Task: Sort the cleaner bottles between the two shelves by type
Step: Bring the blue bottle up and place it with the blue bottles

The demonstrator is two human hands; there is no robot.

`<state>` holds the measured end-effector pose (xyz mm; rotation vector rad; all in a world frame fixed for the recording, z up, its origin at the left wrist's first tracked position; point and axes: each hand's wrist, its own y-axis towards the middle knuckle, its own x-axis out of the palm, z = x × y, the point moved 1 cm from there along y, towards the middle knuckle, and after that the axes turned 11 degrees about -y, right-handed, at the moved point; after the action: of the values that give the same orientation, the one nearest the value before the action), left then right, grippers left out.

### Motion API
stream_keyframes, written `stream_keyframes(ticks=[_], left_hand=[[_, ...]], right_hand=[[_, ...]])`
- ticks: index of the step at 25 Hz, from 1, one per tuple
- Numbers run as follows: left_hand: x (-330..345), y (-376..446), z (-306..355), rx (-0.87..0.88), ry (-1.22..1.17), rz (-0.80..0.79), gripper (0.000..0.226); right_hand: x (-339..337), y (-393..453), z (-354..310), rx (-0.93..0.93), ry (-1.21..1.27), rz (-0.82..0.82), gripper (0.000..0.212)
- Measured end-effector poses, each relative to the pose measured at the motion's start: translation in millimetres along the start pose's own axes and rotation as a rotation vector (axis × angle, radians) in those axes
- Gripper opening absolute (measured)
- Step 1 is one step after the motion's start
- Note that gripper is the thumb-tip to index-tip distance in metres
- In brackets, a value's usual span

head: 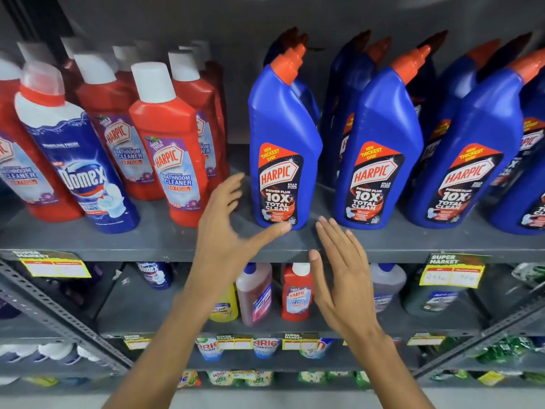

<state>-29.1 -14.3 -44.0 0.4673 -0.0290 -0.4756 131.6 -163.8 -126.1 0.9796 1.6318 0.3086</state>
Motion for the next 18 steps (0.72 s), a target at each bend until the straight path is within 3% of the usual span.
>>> stream_keyframes(ticks=[3, 5, 9, 14, 18], left_hand=[[-2, -90, -29, 0.037, 0.061, 0.186, 0.042], [11, -139, -58, -0.165, 0.037, 0.127, 0.029], [44, -165, -117, -0.544, 0.000, -0.013, 0.048], [80, -147, -156, -0.661, 0.055, -0.038, 0.069], [90, -150, -171, -0.675, 0.068, -0.009, 0.061]], right_hand=[[-4, -39, 18, 0.024, 0.128, 0.096, 0.049], [-2, -70, 31, 0.033, 0.135, 0.126, 0.047], [17, -114, 52, 0.083, 0.139, -0.064, 0.050], [50, -143, 73, 0.266, 0.131, -0.343, 0.056], [60, -150, 83, 0.264, 0.130, -0.425, 0.059]])
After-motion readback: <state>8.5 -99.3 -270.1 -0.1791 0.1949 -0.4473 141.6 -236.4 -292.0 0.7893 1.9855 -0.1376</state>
